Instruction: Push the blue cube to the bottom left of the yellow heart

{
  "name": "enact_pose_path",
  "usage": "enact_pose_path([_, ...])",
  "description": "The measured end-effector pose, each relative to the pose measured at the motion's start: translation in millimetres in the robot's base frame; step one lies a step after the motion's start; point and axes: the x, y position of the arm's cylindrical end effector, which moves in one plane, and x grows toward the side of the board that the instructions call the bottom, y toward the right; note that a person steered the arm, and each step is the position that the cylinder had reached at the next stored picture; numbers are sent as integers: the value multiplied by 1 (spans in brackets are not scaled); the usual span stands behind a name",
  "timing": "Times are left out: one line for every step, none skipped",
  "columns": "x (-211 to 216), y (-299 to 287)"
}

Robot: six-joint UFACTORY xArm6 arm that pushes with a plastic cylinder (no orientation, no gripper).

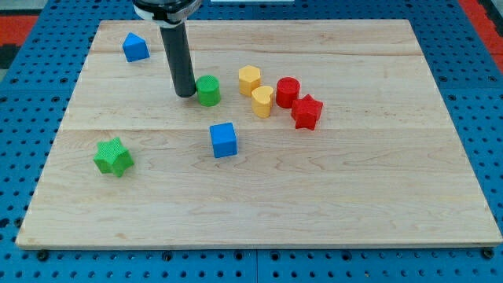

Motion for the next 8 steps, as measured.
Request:
enact_pose_path([7, 26])
enact_pose_path([24, 22])
enact_pose_path([67, 21])
enact_pose_path([101, 21])
enact_pose_path([118, 57])
enact_pose_path([110, 69])
enact_pose_path([105, 88])
enact_pose_path([98, 97])
